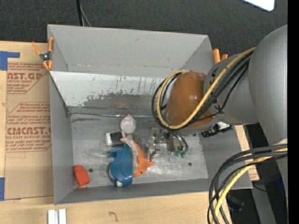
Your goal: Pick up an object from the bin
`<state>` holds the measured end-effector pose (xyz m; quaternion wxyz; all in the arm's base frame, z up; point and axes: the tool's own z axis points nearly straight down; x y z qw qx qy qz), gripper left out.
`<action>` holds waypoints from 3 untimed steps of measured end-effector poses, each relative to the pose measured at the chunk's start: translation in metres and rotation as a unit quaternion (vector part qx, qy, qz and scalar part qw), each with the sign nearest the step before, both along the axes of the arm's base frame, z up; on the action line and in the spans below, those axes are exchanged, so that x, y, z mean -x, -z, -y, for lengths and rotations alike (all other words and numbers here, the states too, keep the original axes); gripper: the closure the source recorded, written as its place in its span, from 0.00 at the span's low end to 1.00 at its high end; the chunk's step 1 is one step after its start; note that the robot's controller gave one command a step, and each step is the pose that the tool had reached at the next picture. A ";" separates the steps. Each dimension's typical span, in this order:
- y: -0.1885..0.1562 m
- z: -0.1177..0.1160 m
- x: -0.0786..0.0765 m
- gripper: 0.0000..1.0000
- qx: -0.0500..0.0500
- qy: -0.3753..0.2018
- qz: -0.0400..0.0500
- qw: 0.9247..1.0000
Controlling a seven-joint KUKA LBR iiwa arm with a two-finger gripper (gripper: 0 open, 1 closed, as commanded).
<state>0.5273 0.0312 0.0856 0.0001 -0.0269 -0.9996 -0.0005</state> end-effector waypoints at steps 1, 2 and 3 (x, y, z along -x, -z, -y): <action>-0.010 -0.002 0.000 1.00 0.000 0.014 0.000 1.000; -0.036 0.002 -0.005 1.00 0.001 -0.044 0.000 0.999; -0.081 -0.004 0.034 0.00 0.000 -0.311 0.001 0.950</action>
Offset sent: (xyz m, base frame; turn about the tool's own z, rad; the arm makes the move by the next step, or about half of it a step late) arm 0.0156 -0.0131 0.0853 -0.5083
